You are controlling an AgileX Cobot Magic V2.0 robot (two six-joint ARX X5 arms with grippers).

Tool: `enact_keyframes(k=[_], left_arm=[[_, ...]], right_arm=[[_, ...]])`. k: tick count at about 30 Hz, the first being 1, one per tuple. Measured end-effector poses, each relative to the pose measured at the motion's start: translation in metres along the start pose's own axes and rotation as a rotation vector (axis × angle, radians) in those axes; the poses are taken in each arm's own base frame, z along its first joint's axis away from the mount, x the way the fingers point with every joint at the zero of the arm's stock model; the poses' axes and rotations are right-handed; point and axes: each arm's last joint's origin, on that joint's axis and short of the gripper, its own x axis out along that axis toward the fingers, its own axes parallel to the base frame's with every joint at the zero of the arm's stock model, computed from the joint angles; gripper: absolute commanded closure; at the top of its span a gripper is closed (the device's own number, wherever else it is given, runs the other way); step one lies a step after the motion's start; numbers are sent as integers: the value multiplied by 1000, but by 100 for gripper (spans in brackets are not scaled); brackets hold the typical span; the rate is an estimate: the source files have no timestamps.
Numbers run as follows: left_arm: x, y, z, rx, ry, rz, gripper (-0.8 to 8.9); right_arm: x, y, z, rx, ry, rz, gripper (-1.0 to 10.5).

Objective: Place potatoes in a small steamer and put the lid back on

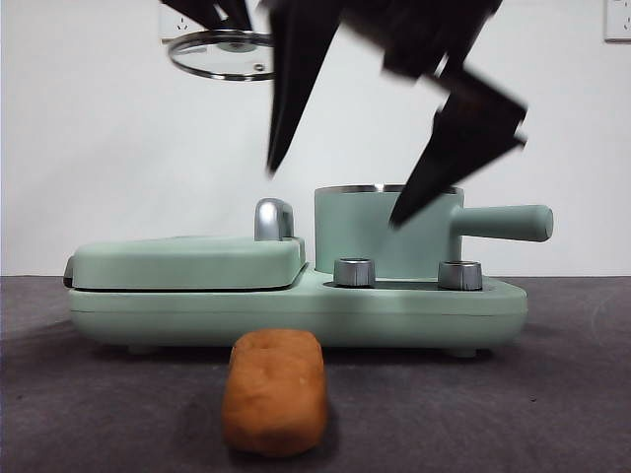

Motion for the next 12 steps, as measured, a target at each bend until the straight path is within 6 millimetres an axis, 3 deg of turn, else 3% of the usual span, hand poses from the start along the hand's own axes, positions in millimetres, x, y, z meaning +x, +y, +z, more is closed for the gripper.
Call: enact_keyframes(k=[6,12], left_arm=[[-2,20,-4,-37,18,44,795],[-2,26,-5,-51,22,57,795]], right_arm=[[36,13,-5,16,67,-10,459],[60,20,-12,22,112,-23,459]])
